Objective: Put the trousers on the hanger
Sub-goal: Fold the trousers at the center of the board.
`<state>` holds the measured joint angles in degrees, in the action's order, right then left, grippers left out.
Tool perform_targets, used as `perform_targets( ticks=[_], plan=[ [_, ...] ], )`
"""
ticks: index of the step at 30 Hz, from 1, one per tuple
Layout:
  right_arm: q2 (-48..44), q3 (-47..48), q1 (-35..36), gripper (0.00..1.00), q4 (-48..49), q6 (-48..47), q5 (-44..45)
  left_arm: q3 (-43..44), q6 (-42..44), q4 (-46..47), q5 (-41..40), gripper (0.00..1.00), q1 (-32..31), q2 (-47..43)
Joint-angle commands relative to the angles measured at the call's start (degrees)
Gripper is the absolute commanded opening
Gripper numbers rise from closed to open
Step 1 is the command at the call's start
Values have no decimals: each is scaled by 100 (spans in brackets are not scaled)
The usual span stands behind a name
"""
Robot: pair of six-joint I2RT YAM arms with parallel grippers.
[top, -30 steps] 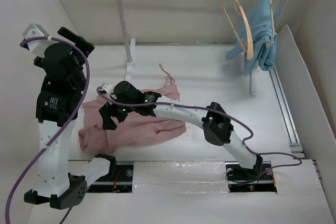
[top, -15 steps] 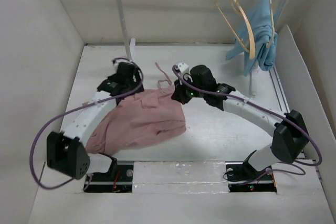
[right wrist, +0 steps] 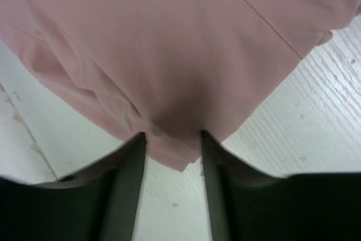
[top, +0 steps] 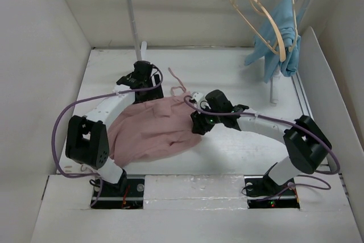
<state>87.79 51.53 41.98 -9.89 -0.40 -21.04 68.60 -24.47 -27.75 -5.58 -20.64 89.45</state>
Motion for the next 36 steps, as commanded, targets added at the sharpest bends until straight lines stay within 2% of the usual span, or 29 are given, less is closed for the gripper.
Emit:
perform_targets(
  ticks=[1, 2, 3, 4, 5, 6, 7, 8, 10, 11, 12, 14, 19, 24, 27, 29, 30, 31, 32, 33, 35, 36],
  plan=[
    [212, -90, -93, 39, 549, -47, -129, 204, 47, 191, 723, 79, -271, 238],
    [238, -116, -145, 31, 550, -74, -120, 294, 65, 217, 725, 75, -413, 518],
    [265, -134, -146, 16, 567, -91, -76, 355, 56, 330, 717, 74, -545, 634],
    [265, -134, -146, 10, 541, -118, -59, 504, -5, 375, 638, 72, -720, 870],
    [265, -152, -146, 3, 515, -144, -41, 558, -57, 410, 646, 63, -722, 994],
    [222, -178, -146, 0, 462, -144, -6, 610, -101, 480, 655, 59, -722, 1135],
    [152, -187, -146, 0, 418, -162, 12, 724, -180, 481, 690, 57, -722, 1441],
    [81, -213, -146, 0, 357, -179, 47, 786, -198, 481, 690, 46, -722, 1566],
    [-234, -345, -94, 0, 207, -188, 222, 892, -225, 516, 760, 36, -722, 1846],
    [-532, -510, -41, 0, 59, -214, 379, 944, -251, 638, 752, 10, -722, 1979],
    [-535, -512, -40, 0, 57, -214, 381, 945, -260, 639, 752, 10, -722, 1980],
    [-666, -704, -40, 0, -39, -197, 495, 1128, -304, 665, 621, 0, -722, 2128],
    [-772, -1092, 12, 0, 75, -118, 451, 1804, -322, 561, 418, 0, -722, 2488],
    [-886, -908, 12, 0, -110, -171, 469, 2604, -251, 253, 382, 0, -670, 2858],
    [-922, -794, 74, 0, -320, -241, 776, 3158, -111, -72, 532, 0, -616, 3052],
    [-860, -583, -135, 18, -391, -381, 777, 3195, -41, -292, 419, 0, -695, 3000],
    [-842, -504, -259, 28, -391, -425, 681, 3082, 20, -293, 348, 14, -695, 2773],
    [-834, -425, -373, 36, -408, -521, 506, 2950, 38, -267, 304, 23, -748, 2588],
    [-825, -215, -496, 48, -417, -557, 452, 2609, 30, -197, 225, 34, -748, 2421],
    [-825, -109, -698, 55, -426, -592, 417, 2415, -40, -179, 181, 56, -696, 1976],
    [-790, 145, -901, 67, -444, -697, 294, 1767, -172, -21, 15, 72, -529, 1473],
    [-694, 243, -1128, 70, -435, -767, 215, 1527, -233, 32, -73, 77, -459, 913]
  ],
)
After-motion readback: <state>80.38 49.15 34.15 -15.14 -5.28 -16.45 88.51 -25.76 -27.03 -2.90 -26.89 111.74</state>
